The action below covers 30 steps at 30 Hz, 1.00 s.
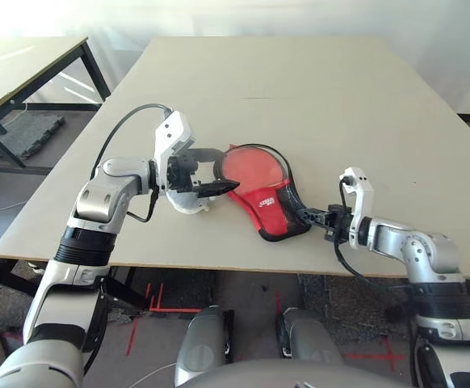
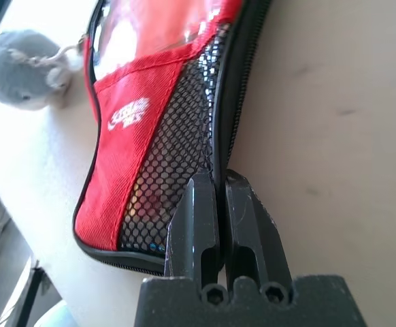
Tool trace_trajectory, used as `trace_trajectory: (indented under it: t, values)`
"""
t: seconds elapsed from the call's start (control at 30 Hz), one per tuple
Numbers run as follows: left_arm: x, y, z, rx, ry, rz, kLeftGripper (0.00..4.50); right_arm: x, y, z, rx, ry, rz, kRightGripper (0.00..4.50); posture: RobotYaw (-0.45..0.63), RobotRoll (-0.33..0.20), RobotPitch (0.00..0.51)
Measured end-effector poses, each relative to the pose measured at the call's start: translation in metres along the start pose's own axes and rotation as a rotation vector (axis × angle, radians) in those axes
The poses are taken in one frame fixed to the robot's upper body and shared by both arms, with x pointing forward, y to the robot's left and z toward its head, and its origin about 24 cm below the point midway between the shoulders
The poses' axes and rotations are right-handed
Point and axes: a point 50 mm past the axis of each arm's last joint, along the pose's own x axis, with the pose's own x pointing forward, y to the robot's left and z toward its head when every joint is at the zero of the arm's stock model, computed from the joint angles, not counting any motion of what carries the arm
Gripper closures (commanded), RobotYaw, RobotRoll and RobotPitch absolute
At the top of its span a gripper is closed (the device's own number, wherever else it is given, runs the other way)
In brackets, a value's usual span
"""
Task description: Store the ping-pong paddle in its case and zip it.
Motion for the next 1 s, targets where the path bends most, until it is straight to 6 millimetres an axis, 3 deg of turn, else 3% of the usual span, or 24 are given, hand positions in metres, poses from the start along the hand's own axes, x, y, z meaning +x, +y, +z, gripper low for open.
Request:
trace_trajectory:
  t: [0.13, 0.3, 0.4, 1.0]
  values:
    - [0.000, 0.000, 0.000, 0.004, 0.000, 0.002, 0.00, -0.015, -0.003, -0.006, 0.015, 0.004, -0.003, 4.47, 0.07, 0.000, 0.037]
    - [0.000, 0.003, -0.003, -0.003, 0.005, 0.009, 0.00, -0.054, -0.008, -0.025, 0.028, 0.059, -0.015, 4.47, 0.06, 0.000, 0.040]
    - [0.001, 0.003, -0.006, -0.006, 0.009, 0.007, 0.00, -0.067, -0.007, -0.031, 0.038, 0.091, 0.000, 4.47, 0.05, 0.000, 0.041]
    - [-0.001, 0.009, -0.012, 0.000, 0.012, 0.018, 0.00, -0.105, -0.005, -0.047, 0.080, 0.164, -0.010, 4.47, 0.03, 0.000, 0.036]
